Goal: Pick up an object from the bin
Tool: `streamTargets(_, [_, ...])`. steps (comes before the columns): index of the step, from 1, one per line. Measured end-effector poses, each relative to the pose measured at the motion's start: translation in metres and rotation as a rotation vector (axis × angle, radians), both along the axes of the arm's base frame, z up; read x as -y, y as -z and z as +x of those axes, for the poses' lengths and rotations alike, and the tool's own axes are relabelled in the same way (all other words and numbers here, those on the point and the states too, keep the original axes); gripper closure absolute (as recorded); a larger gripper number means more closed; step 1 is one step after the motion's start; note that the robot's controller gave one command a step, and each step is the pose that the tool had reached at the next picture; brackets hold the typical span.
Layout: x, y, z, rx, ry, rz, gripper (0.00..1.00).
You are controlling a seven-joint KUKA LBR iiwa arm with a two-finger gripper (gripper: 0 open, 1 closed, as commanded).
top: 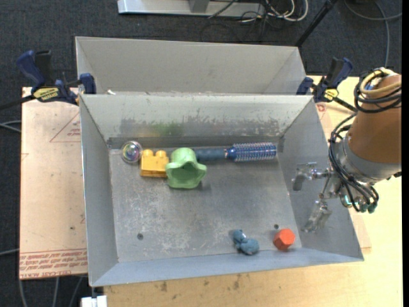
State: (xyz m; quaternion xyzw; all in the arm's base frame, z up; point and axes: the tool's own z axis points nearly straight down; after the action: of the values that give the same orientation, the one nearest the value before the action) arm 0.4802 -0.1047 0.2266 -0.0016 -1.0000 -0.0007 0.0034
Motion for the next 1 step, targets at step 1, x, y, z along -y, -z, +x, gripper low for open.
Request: streamTargets(1, [-0.0464, 0.1412, 0.0022, 0.016, -0.287, 0.000, 0.00])
